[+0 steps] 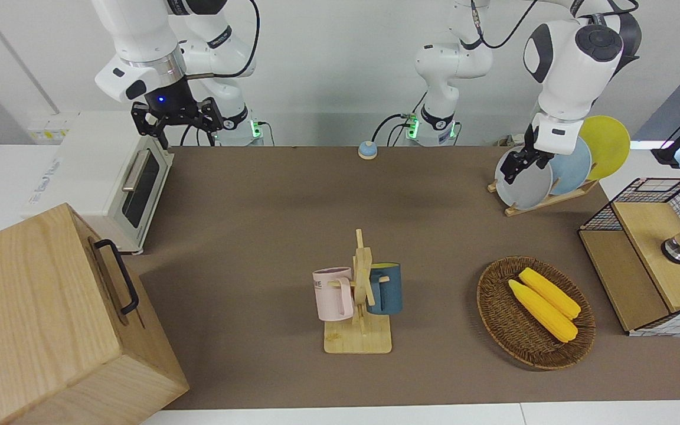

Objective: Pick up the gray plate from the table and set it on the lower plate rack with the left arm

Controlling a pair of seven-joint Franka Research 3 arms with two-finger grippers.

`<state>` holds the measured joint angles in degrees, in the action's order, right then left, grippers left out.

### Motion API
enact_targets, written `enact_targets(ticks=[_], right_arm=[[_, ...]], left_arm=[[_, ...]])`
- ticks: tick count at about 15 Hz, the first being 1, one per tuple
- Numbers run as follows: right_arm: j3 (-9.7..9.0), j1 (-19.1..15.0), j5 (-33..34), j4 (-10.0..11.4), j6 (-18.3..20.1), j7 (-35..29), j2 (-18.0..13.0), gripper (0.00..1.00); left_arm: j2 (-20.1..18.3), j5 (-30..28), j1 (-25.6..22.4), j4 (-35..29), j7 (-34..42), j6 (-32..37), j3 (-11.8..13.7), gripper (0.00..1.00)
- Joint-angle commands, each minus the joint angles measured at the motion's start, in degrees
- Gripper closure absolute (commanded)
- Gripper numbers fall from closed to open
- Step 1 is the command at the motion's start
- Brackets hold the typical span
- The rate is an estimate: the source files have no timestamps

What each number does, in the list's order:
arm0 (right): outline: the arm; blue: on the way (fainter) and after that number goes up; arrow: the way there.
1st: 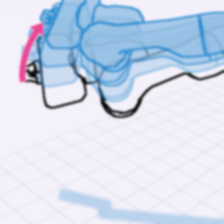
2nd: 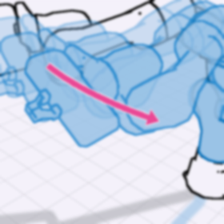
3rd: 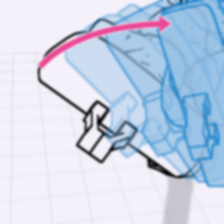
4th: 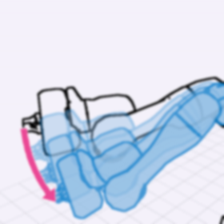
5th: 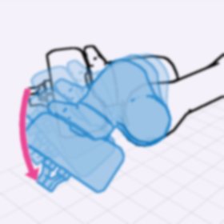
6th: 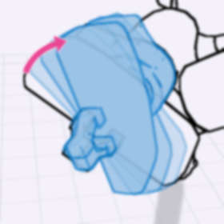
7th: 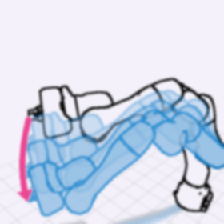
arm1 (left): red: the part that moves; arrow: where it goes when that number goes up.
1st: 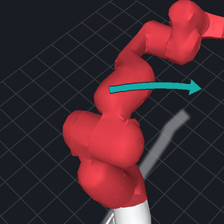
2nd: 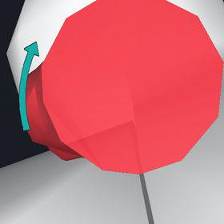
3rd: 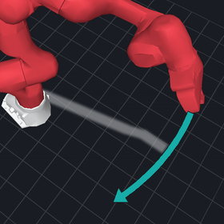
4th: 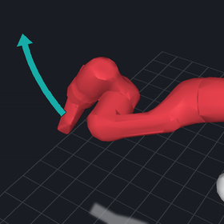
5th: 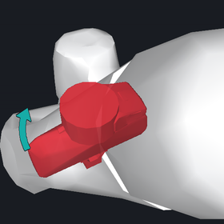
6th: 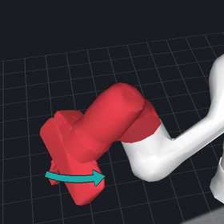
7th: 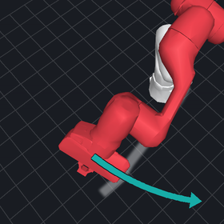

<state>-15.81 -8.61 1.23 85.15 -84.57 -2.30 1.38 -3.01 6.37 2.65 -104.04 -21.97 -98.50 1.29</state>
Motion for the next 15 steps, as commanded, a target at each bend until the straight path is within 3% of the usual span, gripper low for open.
enact_targets(ticks=[1,3,6,8,15], right_arm=[[-0.98,-1.1,0.1,-0.5,0.7,-0.7,-0.2,0.017],[-0.98,-1.1,0.1,-0.5,0.8,-0.7,-0.2,0.017],[-0.98,-1.1,0.1,-0.5,0.8,-0.7,-0.2,0.017],[-0.98,-1.1,0.1,-0.5,0.8,-0.7,-0.2,0.017],[-0.98,-1.1,0.1,-0.5,0.8,-0.7,-0.1,0.017]], left_arm=[[-3.8,-3.9,-0.4,-0.7,11.0,1.0,3.4,0.02],[-4.5,-6.7,0.1,0.0,14.2,3.6,6.5,0.02],[-4.5,-7.9,0.2,3.8,23.0,8.8,7.7,0.01],[-4.5,-9.6,0.5,4.2,24.3,9.1,9.1,0.01],[-4.0,-7.9,0.6,4.5,18.2,8.2,6.6,0.01]])
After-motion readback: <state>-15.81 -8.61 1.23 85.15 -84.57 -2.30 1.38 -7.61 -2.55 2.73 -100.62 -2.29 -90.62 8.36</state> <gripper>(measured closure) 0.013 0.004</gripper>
